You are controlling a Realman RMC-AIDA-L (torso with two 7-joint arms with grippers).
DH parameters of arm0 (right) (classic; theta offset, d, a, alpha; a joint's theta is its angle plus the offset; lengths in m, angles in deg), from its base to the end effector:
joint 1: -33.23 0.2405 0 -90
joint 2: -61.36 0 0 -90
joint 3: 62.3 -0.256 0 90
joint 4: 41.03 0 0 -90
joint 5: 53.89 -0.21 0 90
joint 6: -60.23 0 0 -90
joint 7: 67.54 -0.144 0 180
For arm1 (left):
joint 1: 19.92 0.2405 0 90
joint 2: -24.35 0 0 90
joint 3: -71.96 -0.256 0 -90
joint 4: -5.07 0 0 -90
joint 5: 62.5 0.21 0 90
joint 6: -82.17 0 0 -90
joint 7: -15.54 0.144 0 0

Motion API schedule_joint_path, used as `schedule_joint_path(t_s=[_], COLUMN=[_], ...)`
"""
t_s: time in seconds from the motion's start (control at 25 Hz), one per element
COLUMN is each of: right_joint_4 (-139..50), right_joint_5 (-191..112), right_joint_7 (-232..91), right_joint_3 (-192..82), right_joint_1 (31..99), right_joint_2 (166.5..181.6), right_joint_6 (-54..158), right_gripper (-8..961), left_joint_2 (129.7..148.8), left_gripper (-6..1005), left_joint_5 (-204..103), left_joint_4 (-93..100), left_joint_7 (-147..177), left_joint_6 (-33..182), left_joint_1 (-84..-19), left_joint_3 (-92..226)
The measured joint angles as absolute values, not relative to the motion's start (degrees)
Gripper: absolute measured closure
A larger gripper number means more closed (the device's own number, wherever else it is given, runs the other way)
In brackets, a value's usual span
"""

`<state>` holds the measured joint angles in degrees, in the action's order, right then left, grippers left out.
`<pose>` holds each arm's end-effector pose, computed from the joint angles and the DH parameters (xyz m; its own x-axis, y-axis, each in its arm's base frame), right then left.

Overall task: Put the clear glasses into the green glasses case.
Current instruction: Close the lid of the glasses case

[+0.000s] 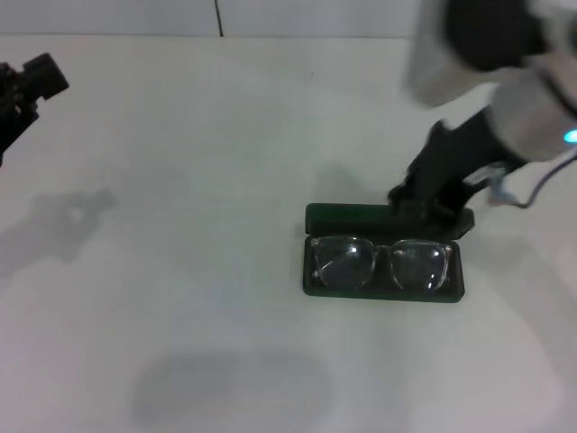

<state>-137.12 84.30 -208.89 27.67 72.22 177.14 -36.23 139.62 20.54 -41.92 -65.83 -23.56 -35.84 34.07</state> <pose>0.0784 0.3260 0.0062 0.9411 -0.1834 0.2840 -0.1074 -0.9588 -0.2631 -0.2701 0.2771 0.1077 0.5444 0.0712 0.8358 0.4605 -0.8582 -0.2268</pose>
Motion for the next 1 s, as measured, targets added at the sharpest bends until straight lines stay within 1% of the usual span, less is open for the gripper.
schedule_joint_path(t_s=[0.08,0.2,0.32,0.36,0.4,0.48,0.56,0.68,0.72,0.88,0.96,1.0], right_joint_4=[-142.8,-149.7,-149.1,-146.7,-145.0,-134.7,-122.9,-103.0,-95.0,-78.9,-76.7,-76.8], right_joint_5=[83.0,74.8,58.2,52.4,48.4,33.0,22.3,10.6,8.5,11.8,14.2,15.2], right_joint_7=[-207.7,-202.4,-191.6,-187.4,-184.6,-174.3,-166.8,-159.3,-157.6,-152.0,-150.3,-149.7], right_joint_3=[25.0,18.8,11.8,9.4,7.9,2.3,-4.1,-16.6,-22.9,-36.0,-37.2,-37.2], right_joint_1=[66.9,55.9,46.5,45.1,44.2,43.0,42.8,44.0,45.2,48.7,48.2,47.7], right_joint_2=[177.13,177.12,177.11,177.09,177.08,176.76,176.63,176.39,175.97,174.08,173.92,174.05], right_joint_6=[-35.0,-28.7,-21.5,-21.0,-20.7,-23.9,-29.9,-42.0,-46.1,-51.8,-50.8,-49.8], right_gripper=[867,867,867,866,866,865,864,862,861,859,858,836], left_joint_2=[139.59,139.56,139.53,139.51,139.45,139.31,139.44,140.43,140.74,141.38,141.90,142.28], left_gripper=[931,931,931,930,930,930,930,928,925,911,898,891], left_joint_5=[20.5,20.5,20.7,20.8,20.9,22.0,23.8,27.1,28.0,29.4,30.9,32.1], left_joint_4=[-42.0,-42.0,-42.7,-43.1,-43.4,-43.7,-43.9,-43.6,-43.6,-44.0,-43.9,-43.8], left_joint_7=[-66.7,-68.0,-69.3,-69.8,-70.2,-71.3,-72.2,-72.6,-72.9,-75.0,-75.7,-75.9], left_joint_6=[-23.6,-23.6,-23.6,-23.6,-23.6,-23.6,-23.7,-23.6,-23.5,-23.0,-22.5,-21.9], left_joint_1=[-36.5,-37.6,-37.8,-37.7,-37.6,-37.9,-39.7,-44.5,-45.8,-48.8,-50.4,-51.3], left_joint_3=[34.1,34.0,33.7,33.6,33.7,33.6,33.3,31.9,31.2,29.0,28.6,28.4])
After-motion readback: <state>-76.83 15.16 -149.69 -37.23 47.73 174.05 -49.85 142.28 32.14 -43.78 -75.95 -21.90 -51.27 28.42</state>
